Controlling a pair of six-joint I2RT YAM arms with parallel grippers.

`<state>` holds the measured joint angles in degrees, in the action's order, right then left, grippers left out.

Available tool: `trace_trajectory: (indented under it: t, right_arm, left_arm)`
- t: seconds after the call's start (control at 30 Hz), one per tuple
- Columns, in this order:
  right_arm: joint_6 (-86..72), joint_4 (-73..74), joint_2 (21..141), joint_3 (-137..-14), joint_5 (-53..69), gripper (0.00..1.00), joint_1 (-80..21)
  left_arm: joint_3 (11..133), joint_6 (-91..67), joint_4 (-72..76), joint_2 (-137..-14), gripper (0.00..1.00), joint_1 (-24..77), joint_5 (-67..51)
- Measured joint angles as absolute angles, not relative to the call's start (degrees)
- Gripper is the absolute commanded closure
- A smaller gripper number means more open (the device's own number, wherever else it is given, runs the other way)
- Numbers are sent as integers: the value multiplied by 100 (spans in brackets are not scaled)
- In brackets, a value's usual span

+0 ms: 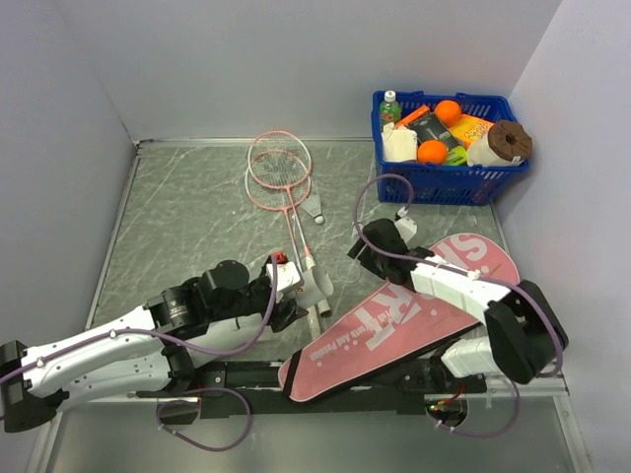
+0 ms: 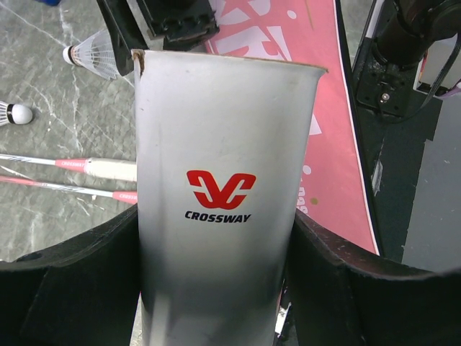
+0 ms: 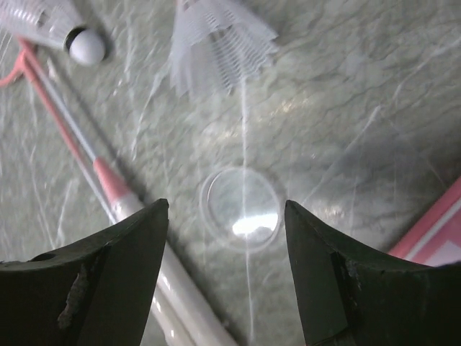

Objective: Pack up the badminton gear

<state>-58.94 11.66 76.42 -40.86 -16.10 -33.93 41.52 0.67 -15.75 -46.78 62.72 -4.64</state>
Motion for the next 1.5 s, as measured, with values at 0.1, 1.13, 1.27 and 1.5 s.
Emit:
trace_trajectory:
  t: [0.1, 1.13, 1.27, 1.5]
  right_arm:
    - [-6058, 513, 7933, -3905, -1625, 29, -3214]
    - [-5975, -2112, 9504, -3859, -1684, 57, -2759]
    - [-5806, -2187, 9465, -3859, -1577, 50, -2759]
    - [-5542, -1973, 8962, -3865, -1343, 46, -2759]
  left_arm:
    - [4152, 60, -1577, -4613, 99, 6272, -464]
    - [4152, 51, -1577, -4650, 99, 6272, -464]
    - [4152, 62, -1577, -4689, 99, 6272, -464]
    - [4152, 64, -1577, -4722, 99, 6274, -464]
